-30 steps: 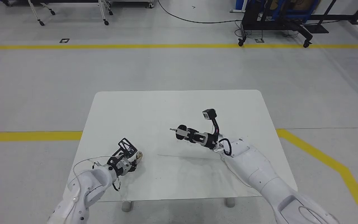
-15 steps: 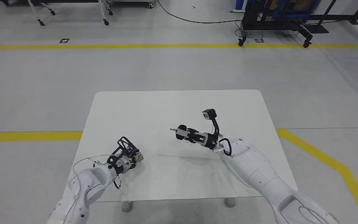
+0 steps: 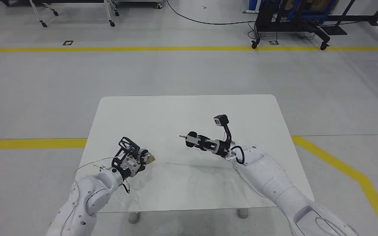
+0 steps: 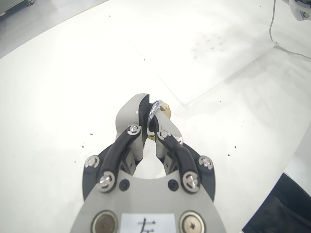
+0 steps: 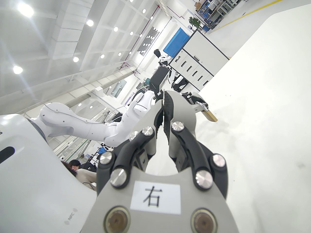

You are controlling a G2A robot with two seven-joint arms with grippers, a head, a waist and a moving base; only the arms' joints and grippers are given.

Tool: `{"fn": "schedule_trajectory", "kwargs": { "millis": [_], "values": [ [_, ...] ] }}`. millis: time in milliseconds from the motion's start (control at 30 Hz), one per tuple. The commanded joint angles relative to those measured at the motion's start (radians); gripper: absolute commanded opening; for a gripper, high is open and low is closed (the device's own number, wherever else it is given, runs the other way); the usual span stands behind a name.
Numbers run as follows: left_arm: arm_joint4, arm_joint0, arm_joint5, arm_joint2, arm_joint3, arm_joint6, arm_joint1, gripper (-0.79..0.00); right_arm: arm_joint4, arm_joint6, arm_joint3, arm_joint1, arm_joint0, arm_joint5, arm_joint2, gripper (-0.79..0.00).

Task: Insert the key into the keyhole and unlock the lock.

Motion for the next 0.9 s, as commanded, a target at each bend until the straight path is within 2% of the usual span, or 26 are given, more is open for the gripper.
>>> {"fn": "schedule_trajectory", "kwargs": {
  "millis": [0,100,267,333,467,600,867],
  "values": [
    [-0.010,0.002,0.001,0.002,0.001,0.003,-0.001,-0.785,-0.001,-0.005,-0.001,0.000,-0.002,0.005,0.001,-0.785],
    [-0.267,-0.009,0.007,0.019,0.046,-0.024,-0.012,-0.785,-0.036,-0.061,-0.030,0.003,-0.019,0.015,0.018,-0.785],
    [-0.806,-0.116,0.094,0.046,0.183,-0.299,-0.026,-0.785,-0.076,-0.124,-0.064,0.010,-0.047,0.000,0.050,-0.785],
    [-0.943,-0.162,0.132,0.054,0.238,-0.386,-0.030,-0.785,-0.089,-0.138,-0.075,0.013,-0.058,0.000,0.064,-0.785],
    [-1.093,-0.225,0.150,0.074,0.324,-0.477,-0.035,-0.785,-0.105,-0.154,-0.095,0.018,-0.076,0.000,0.084,-0.785],
    [-1.191,-0.261,0.144,0.089,0.373,-0.531,-0.039,-0.785,-0.123,-0.168,-0.112,0.021,-0.089,0.000,0.099,-0.785],
    [-1.183,-0.275,0.128,0.090,0.366,-0.547,-0.036,-0.785,-0.118,-0.174,-0.120,0.021,-0.095,0.000,0.102,-0.785]
  ]
}}
